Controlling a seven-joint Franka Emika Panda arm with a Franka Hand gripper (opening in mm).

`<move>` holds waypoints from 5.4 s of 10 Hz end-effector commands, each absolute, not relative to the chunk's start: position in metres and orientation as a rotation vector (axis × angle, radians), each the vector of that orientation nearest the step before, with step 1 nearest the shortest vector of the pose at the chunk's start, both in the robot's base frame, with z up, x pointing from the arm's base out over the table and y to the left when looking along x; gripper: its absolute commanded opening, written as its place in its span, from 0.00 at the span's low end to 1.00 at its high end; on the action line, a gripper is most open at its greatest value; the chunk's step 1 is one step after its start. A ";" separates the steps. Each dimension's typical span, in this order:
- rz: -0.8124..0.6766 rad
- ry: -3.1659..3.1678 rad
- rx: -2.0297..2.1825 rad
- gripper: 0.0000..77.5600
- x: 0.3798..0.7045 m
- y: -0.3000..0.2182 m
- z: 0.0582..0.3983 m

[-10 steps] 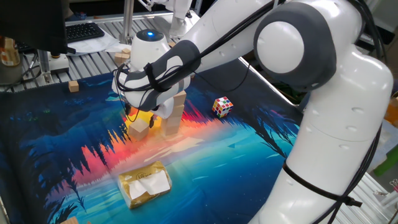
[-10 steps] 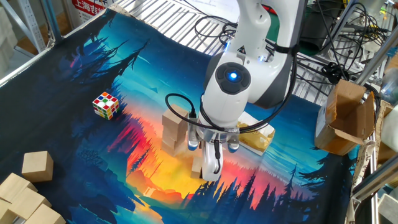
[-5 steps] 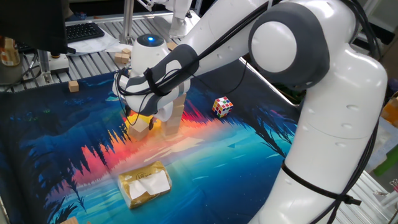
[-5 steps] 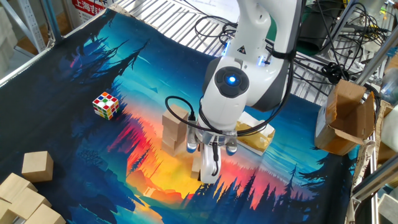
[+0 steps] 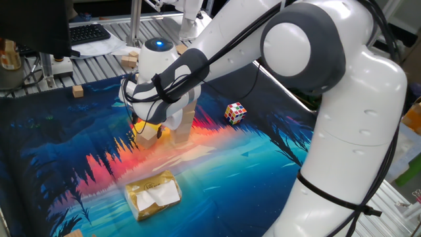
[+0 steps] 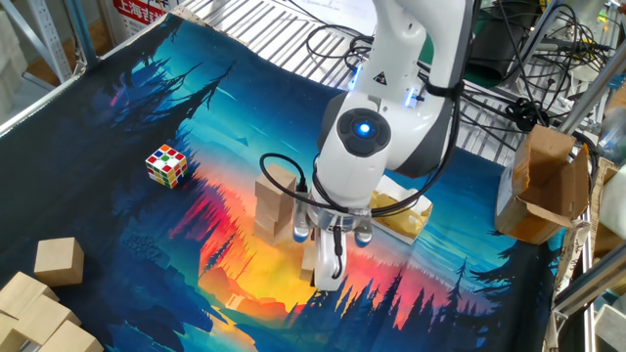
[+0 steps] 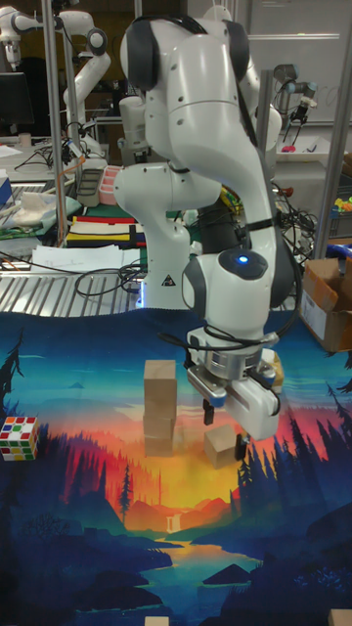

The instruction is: Stack the blocks in a vertical line of five

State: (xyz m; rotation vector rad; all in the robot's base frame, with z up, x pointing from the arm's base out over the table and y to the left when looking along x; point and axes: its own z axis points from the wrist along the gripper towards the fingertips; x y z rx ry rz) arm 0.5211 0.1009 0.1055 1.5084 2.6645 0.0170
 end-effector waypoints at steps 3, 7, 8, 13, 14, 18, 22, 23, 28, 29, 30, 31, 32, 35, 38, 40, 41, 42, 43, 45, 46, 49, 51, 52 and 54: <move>0.024 2.652 1.523 1.00 0.523 0.101 0.096; 0.033 2.657 1.519 1.00 0.523 0.102 0.091; 0.039 2.657 1.522 1.00 0.523 0.102 0.089; 0.045 2.647 1.523 1.00 0.522 0.102 0.081; 0.047 2.641 1.527 1.00 0.522 0.102 0.080; 0.042 2.641 1.522 1.00 0.522 0.102 0.079; 0.041 2.641 1.523 0.02 0.522 0.102 0.079; 0.041 2.641 1.523 0.02 0.522 0.102 0.079; 0.041 2.641 1.523 0.02 0.522 0.102 0.079; 0.041 2.641 1.523 0.02 0.522 0.102 0.079; 0.041 2.641 1.523 0.02 0.522 0.102 0.079; 0.041 2.641 1.523 0.02 0.522 0.102 0.079; 0.041 2.641 1.523 0.02 0.522 0.102 0.079; -0.006 2.806 1.257 0.02 0.509 0.100 0.139; -0.014 2.850 1.151 0.02 0.504 0.100 0.152; -0.020 2.895 1.027 0.02 0.498 0.099 0.168; -0.021 2.913 0.979 0.02 0.497 0.098 0.175; -0.021 2.929 0.934 0.02 0.496 0.097 0.182; -0.022 2.944 0.891 0.02 0.494 0.094 0.188; -0.021 2.971 0.818 0.02 0.491 0.089 0.199; -0.019 2.985 0.789 0.02 0.490 0.086 0.204; -0.025 3.017 0.755 0.02 0.489 0.085 0.218; -0.031 3.037 0.747 0.02 0.489 0.086 0.229; -0.034 3.053 0.734 0.02 0.490 0.086 0.236; -0.023 3.074 0.698 0.02 0.493 0.083 0.250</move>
